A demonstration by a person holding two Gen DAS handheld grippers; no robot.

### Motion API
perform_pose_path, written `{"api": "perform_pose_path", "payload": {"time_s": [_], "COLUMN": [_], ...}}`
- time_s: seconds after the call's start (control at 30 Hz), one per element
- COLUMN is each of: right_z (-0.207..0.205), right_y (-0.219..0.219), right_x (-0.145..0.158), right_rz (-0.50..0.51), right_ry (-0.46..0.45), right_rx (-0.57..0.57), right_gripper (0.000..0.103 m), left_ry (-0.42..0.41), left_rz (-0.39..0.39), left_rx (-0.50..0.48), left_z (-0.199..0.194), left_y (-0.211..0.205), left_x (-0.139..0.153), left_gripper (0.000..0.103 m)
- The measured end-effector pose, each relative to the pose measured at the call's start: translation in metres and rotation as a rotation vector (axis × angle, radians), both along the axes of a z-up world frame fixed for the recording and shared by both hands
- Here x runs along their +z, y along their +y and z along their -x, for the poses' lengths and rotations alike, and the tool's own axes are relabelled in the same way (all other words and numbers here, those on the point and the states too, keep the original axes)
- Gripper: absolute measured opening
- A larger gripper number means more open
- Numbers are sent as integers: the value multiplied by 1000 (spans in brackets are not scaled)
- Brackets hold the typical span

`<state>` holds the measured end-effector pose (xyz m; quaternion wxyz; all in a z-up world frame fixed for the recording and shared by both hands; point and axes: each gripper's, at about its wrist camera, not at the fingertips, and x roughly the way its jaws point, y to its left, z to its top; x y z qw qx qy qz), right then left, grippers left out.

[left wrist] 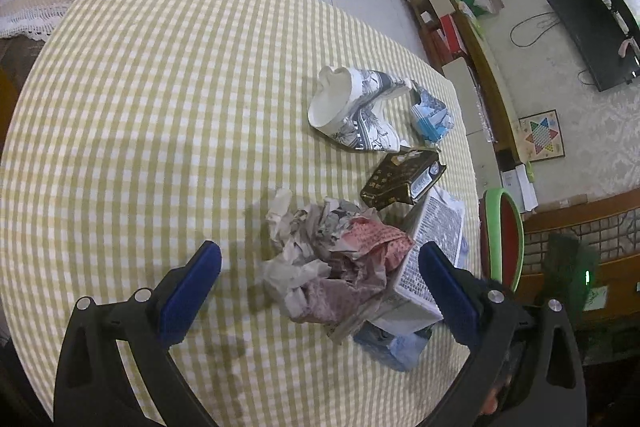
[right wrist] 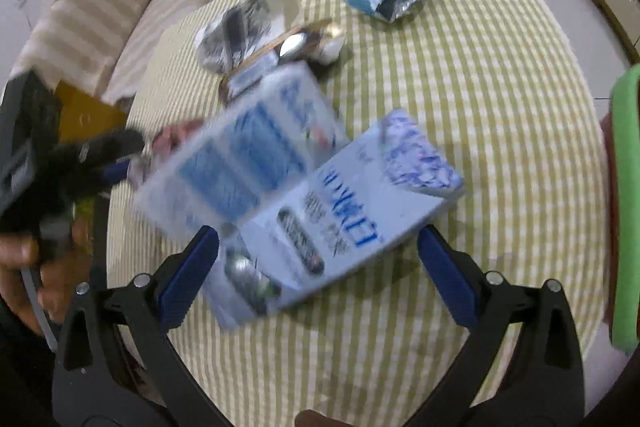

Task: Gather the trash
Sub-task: 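Grasp the crumpled paper with the left gripper while the right gripper grasps the white toothpaste box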

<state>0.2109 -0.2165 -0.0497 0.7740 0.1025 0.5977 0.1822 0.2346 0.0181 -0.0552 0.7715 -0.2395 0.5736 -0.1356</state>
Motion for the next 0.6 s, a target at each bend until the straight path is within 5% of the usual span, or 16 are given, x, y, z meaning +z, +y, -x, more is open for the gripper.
{"api": "perform_pose_path", "payload": {"time_s": [0.33, 0.47, 0.6], "right_z": [-2, 3, 8], "right_y": [32, 35, 32], "right_x": [-6, 1, 8], "right_rz": [163, 194, 241], "right_ry": [-13, -32, -41], "right_rx": [47, 65, 119], "right_gripper": [93, 71, 62], "left_ry": [-24, -9, 1], "left_rz": [-79, -69, -89], "left_rx": [-30, -34, -51], "left_z": [2, 0, -1], "left_y": [5, -4, -14], "left_x": [1, -6, -13], "left_gripper": [95, 95, 95]}}
